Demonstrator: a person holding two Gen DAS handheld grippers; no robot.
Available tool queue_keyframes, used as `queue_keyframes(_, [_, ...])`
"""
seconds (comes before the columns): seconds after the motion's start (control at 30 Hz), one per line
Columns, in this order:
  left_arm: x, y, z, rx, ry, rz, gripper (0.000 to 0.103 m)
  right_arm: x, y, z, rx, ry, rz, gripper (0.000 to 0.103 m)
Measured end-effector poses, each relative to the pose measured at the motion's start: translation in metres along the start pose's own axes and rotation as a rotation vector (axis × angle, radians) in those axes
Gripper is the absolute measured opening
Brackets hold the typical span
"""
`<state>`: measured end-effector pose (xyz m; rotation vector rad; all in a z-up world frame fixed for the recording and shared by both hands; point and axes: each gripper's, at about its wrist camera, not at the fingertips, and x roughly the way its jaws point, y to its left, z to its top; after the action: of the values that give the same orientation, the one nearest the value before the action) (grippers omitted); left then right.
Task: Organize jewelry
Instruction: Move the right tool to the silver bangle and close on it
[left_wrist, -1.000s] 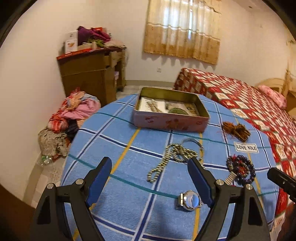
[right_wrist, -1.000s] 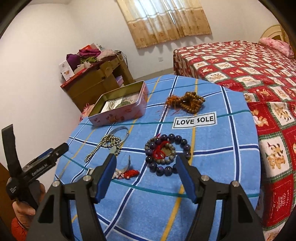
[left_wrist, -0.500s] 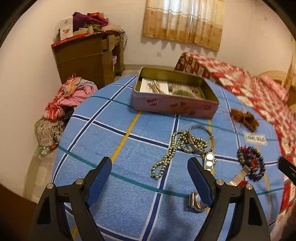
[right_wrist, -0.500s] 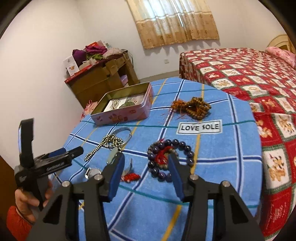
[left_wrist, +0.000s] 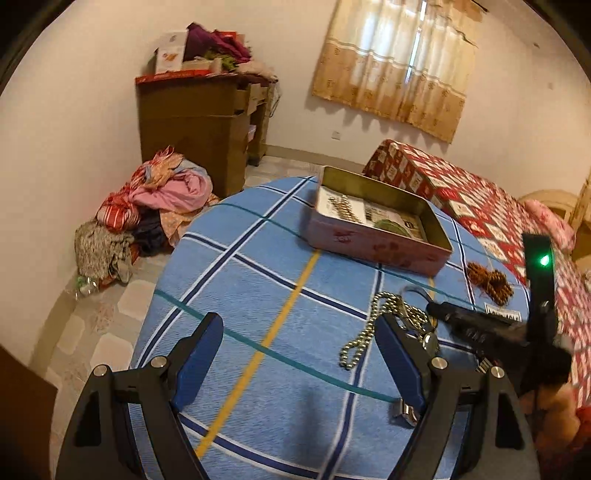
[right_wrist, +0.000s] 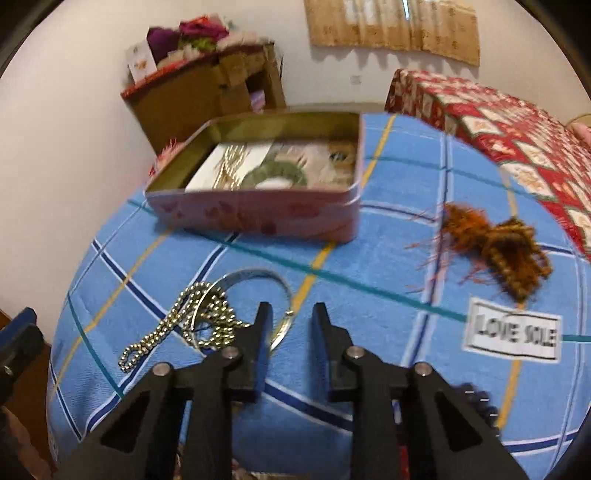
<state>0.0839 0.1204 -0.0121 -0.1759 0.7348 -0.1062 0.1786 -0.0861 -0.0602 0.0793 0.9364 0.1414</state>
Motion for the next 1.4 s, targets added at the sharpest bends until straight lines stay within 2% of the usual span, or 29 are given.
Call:
queue_keyframes(0.03, [0.002, 0.003, 0.0, -0.013, 0.002, 0.0, 0.084, 0.001, 0.005, 0.001, -0.028, 0.009, -0.027, 0.024])
queue_keyframes(0.07, [0.003, 0.004, 0.001, -0.024, 0.004, -0.002, 0.084, 0.001, 0.007, 0.001, -0.041, 0.011, -0.043, 0.015])
queue_keyframes(0.1, [0.004, 0.006, 0.001, -0.033, 0.007, -0.008, 0.084, 0.001, 0.008, 0.002, -0.052, 0.017, -0.062, 0.013])
queue_keyframes(0.23, [0.005, 0.006, 0.0, -0.024, 0.005, -0.018, 0.084, -0.007, -0.006, 0.002, 0.002, 0.025, -0.026, 0.008])
queue_keyframes(0.3, [0.005, 0.004, -0.001, -0.008, 0.006, -0.024, 0.084, -0.024, -0.019, 0.002, 0.067, -0.028, 0.042, 0.008])
queue_keyframes(0.43, [0.01, -0.005, -0.002, 0.032, 0.027, -0.037, 0.084, -0.062, -0.035, 0.002, 0.129, -0.134, 0.115, 0.006])
queue_keyframes(0.57, [0.02, -0.018, -0.001, 0.08, 0.051, -0.055, 0.084, -0.094, -0.047, 0.004, 0.157, -0.224, 0.155, 0.006])
queue_keyframes(0.63, [0.024, -0.027, 0.0, 0.106, 0.058, -0.048, 0.084, -0.1, -0.051, 0.005, 0.14, -0.24, 0.116, 0.006])
queue_keyframes(0.67, [0.025, -0.031, 0.001, 0.114, 0.057, -0.045, 0.084, -0.1, -0.053, 0.005, 0.134, -0.237, 0.087, 0.008])
queue_keyframes(0.8, [0.024, -0.038, 0.003, 0.119, 0.05, -0.048, 0.084, -0.075, -0.054, 0.004, 0.152, -0.136, 0.139, 0.015])
queue_keyframes(0.87, [0.024, -0.039, 0.003, 0.129, 0.051, -0.038, 0.084, -0.06, -0.05, -0.002, 0.132, -0.083, 0.129, 0.033])
queue_keyframes(0.93, [0.024, -0.037, 0.002, 0.132, 0.053, -0.028, 0.084, -0.051, -0.047, -0.008, 0.107, -0.054, 0.13, 0.034])
queue_keyframes(1.03, [0.024, -0.033, 0.001, 0.121, 0.058, -0.026, 0.084, -0.029, -0.036, -0.009, 0.033, -0.01, 0.015, 0.034])
queue_keyframes(1.1, [0.023, -0.032, 0.001, 0.116, 0.055, -0.024, 0.084, -0.014, -0.032, -0.006, 0.004, 0.012, 0.015, 0.034])
queue_keyframes(1.17, [0.024, -0.029, 0.001, 0.109, 0.057, -0.023, 0.084, -0.009, -0.027, -0.001, -0.037, 0.018, 0.001, 0.034])
queue_keyframes(1.2, [0.025, -0.028, 0.001, 0.105, 0.058, -0.023, 0.084, -0.002, -0.021, 0.004, -0.089, 0.027, -0.034, 0.034])
queue_keyframes(1.27, [0.026, -0.027, 0.002, 0.094, 0.062, -0.027, 0.084, 0.003, -0.012, 0.009, -0.171, 0.029, -0.099, 0.016])
queue_keyframes(1.33, [0.026, -0.027, 0.002, 0.097, 0.062, -0.034, 0.084, 0.005, -0.013, 0.013, -0.149, 0.049, -0.069, 0.005])
queue_keyframes(1.4, [0.025, -0.028, 0.003, 0.111, 0.056, -0.032, 0.084, -0.004, -0.019, 0.013, -0.113, 0.004, -0.078, 0.004])
